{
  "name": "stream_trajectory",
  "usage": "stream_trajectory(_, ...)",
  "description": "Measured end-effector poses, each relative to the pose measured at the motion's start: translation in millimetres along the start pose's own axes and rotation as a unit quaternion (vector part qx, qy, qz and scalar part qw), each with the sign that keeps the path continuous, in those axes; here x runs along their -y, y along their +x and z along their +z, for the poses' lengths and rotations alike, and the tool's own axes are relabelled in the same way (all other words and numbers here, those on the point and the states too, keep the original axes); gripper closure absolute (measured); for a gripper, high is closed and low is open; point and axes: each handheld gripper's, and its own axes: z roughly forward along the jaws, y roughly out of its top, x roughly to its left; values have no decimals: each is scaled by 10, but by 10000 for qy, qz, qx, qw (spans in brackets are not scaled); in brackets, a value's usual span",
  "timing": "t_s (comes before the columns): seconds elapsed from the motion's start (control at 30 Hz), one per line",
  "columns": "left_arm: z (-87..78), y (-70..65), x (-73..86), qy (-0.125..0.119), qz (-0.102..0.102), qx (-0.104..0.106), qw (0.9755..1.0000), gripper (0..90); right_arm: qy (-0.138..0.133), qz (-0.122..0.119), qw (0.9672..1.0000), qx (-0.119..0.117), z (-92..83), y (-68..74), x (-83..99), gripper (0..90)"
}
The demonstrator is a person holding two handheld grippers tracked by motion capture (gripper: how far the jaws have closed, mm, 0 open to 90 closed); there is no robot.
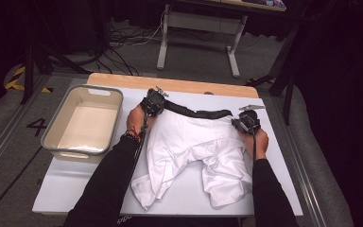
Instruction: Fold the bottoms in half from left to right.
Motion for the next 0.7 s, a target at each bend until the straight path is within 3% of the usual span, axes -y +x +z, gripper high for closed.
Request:
stream_trajectory(0.1, 35, -1, -15, 75, -9, -94, 9999, 823, 10, 8, 10000, 58, 10, 7, 5, 852)
stream_trajectory(0.2, 12, 7, -6, 50, -216, -176, 9996, 757, -29, -4, 9999, 113, -13, 12, 0, 738)
stream_trajectory(0.3, -76, -15, 4, -52, -303, 19, 9995, 685, -165, 61, 9998, 65, -106, 3, -6, 676)
stream_trajectory(0.53, -455, -345, 116, -482, 170, 476, 9976, 660, -672, -154, 9971, -327, -567, 71, 86, 661)
stream_trajectory(0.67, -807, -570, 343, -797, 396, 909, 9919, 651, -917, -318, 9940, -495, -879, 171, 258, 651)
stream_trajectory(0.7, -807, -570, 343, -797, 396, 909, 9919, 639, -917, -318, 9940, -495, -879, 171, 258, 651)
